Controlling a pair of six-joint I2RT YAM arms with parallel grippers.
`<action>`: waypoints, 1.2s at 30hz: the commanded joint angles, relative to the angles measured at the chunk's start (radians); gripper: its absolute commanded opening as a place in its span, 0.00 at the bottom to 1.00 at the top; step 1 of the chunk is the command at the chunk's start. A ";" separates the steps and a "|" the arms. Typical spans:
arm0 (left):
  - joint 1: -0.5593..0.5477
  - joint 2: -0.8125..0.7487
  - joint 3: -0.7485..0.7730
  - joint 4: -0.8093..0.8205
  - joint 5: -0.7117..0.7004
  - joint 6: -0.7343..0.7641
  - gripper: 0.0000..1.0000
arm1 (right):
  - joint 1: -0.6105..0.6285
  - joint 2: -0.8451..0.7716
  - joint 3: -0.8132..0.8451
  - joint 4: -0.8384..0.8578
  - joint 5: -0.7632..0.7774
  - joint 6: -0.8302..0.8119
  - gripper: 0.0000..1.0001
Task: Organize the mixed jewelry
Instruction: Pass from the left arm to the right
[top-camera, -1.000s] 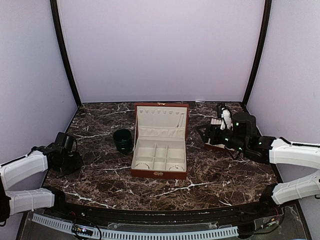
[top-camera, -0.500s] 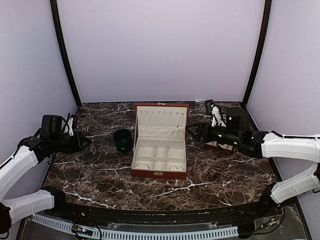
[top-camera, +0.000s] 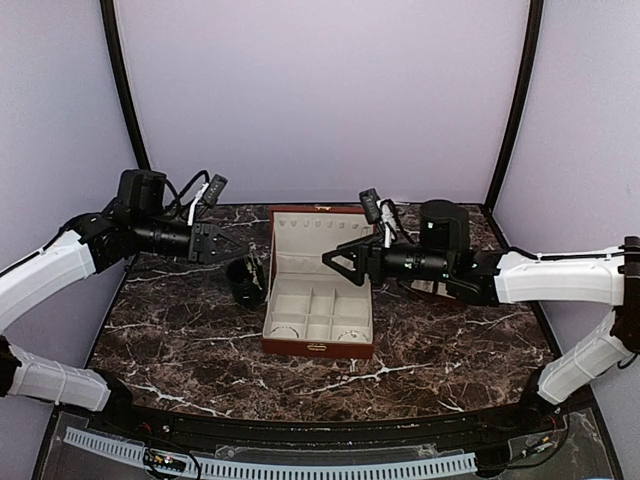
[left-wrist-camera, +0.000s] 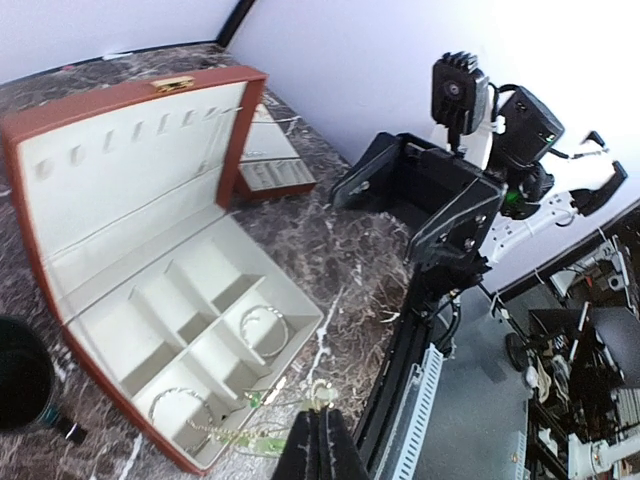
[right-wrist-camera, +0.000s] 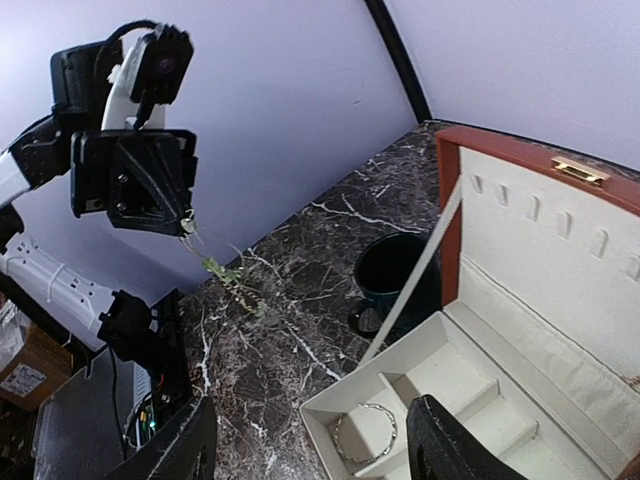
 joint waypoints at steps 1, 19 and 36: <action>-0.068 0.095 0.104 0.064 0.134 0.054 0.00 | 0.044 0.048 0.064 0.093 -0.064 -0.029 0.62; -0.159 0.226 0.184 0.142 0.250 0.056 0.00 | 0.093 0.137 0.101 0.159 -0.015 -0.049 0.46; -0.169 0.232 0.188 0.144 0.256 0.052 0.00 | 0.093 0.119 0.080 0.221 -0.069 -0.047 0.43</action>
